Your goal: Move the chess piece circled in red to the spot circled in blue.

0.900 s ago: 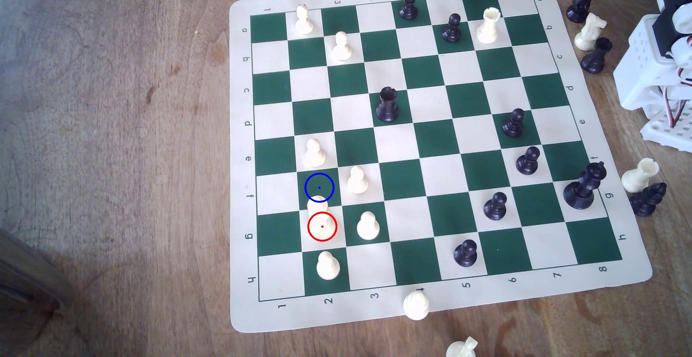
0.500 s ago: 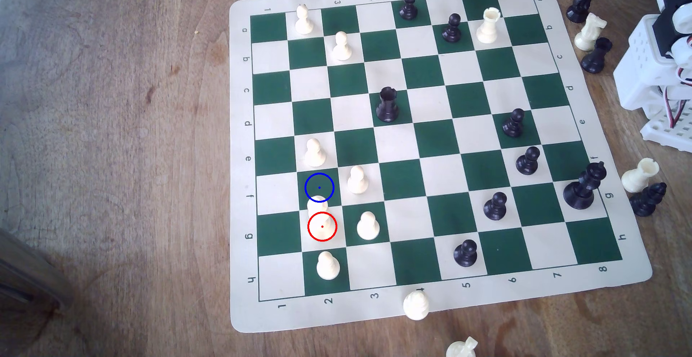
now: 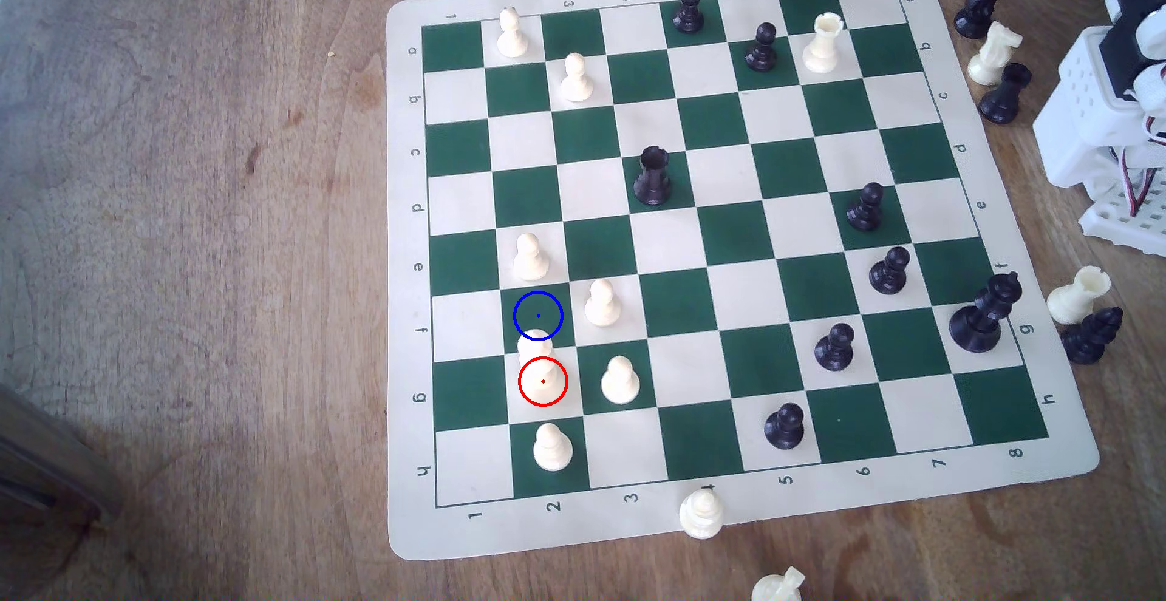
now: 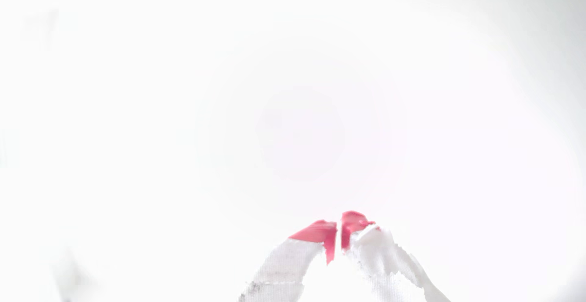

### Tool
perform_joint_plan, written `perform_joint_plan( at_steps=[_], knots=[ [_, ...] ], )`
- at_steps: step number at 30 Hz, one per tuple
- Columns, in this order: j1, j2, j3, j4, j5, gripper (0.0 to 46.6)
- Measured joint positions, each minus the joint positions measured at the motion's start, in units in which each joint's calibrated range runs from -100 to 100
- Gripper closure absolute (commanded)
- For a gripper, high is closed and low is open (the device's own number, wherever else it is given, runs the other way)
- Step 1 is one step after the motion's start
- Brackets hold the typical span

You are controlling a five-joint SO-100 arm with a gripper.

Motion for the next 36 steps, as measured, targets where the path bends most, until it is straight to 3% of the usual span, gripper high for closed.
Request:
perform_joint_plan(
  at_steps=[4, 8, 10, 15, 19, 30, 36],
  knots=[
    [-5.3, 0.0, 0.0, 24.8, 3.6, 46.4],
    [-12.3, 0.0, 0.0, 44.8, 6.0, 46.4],
    [-14.4, 0.1, -0.7, 50.9, 6.1, 46.4],
    [-19.1, 6.5, -8.9, 72.0, 5.5, 46.0],
    [-20.4, 17.3, -19.7, 84.9, 3.7, 41.2],
    [-15.1, 62.3, -55.6, 105.1, -1.1, 40.6],
    [-14.7, 76.2, -67.9, 107.3, -2.4, 38.9]
  ],
)
